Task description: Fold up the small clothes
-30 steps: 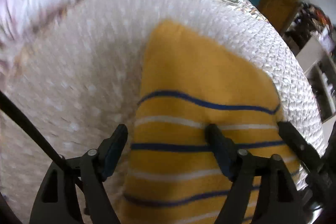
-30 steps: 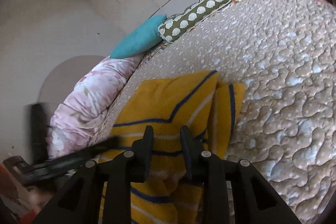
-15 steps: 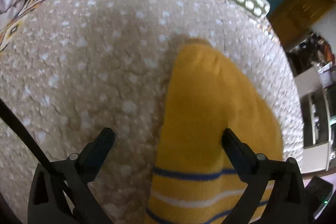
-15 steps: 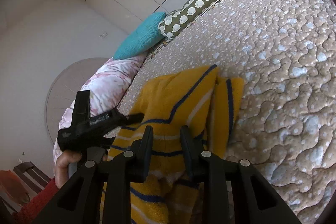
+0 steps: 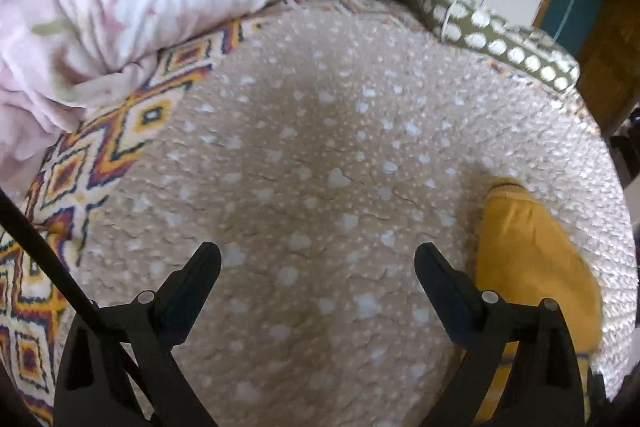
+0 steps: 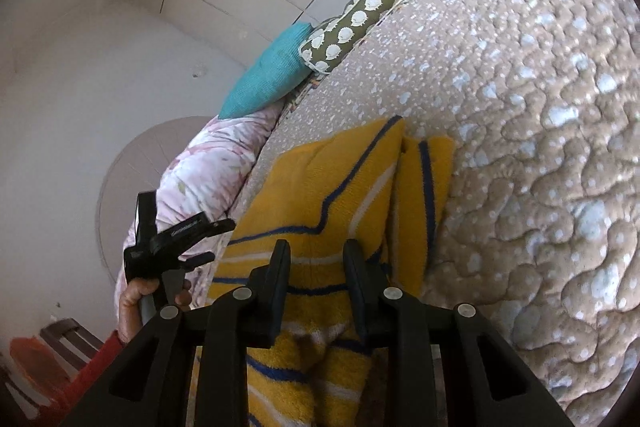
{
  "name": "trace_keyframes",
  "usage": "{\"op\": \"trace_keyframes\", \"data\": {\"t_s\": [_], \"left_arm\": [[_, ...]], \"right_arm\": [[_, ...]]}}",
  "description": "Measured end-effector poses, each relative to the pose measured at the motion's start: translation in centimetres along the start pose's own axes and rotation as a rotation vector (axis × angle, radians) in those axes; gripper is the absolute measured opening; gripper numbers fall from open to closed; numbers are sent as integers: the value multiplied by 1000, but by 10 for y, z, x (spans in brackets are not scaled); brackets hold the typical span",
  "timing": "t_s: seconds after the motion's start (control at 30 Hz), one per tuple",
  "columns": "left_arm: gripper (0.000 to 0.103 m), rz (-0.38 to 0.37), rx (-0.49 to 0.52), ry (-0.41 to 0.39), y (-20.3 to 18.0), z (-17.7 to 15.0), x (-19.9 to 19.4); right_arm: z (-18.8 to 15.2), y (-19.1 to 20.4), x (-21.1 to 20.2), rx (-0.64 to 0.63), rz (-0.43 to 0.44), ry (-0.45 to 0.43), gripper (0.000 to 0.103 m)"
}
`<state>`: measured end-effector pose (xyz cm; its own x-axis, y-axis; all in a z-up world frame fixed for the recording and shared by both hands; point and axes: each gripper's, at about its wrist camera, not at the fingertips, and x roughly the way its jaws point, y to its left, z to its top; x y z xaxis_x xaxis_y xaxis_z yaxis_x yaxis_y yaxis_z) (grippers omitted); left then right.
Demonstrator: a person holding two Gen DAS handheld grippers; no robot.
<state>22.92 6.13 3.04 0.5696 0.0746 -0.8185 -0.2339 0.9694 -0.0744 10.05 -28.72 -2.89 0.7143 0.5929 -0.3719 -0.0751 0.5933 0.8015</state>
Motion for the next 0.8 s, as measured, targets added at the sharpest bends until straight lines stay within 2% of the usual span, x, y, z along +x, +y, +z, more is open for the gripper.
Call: {"op": "trace_keyframes", "data": {"t_s": [0.1,0.13,0.17,0.2,0.27,0.3,0.33,0.4,0.47,0.5,0.57,0.67,0.8], "left_arm": [[97,-51,42,-71,8,-21,-39],[97,-57,63,-103,9,-29,-53],[97,-58,97,-156,11,-42,-76],[97,-52,125,-203,14,-55,-97],[97,-15,175,-290,19,-77,-136],[97,11,222,-363,25,-95,-165],[97,26,249,-403,29,-104,-183],[103,77,317,-554,42,-137,-233],[103,87,318,-652,54,-159,-268],[103,62,302,-688,61,-171,-285],[103,-24,261,-689,70,-187,-306],[103,-138,243,-623,67,-199,-312],[103,-181,215,-567,53,-218,-298]], "right_arm": [[-4,-7,-9,38,11,-14,29],[-7,-8,-15,47,-13,-31,29],[-9,-7,-19,48,-67,-44,36],[-13,-6,-24,40,-162,-55,44],[-23,2,-38,9,-235,-58,44],[-30,10,-48,-23,-299,-62,47],[-40,20,-60,-71,-356,-71,49],[-64,39,-88,-163,-433,-62,49],[-84,55,-111,-222,-474,-64,49],[-96,65,-124,-250,-491,-72,52],[-120,79,-142,-283,-511,-74,54],[-148,100,-153,-334,-531,-67,55],[-172,119,-154,-350,-545,-60,61]]}}
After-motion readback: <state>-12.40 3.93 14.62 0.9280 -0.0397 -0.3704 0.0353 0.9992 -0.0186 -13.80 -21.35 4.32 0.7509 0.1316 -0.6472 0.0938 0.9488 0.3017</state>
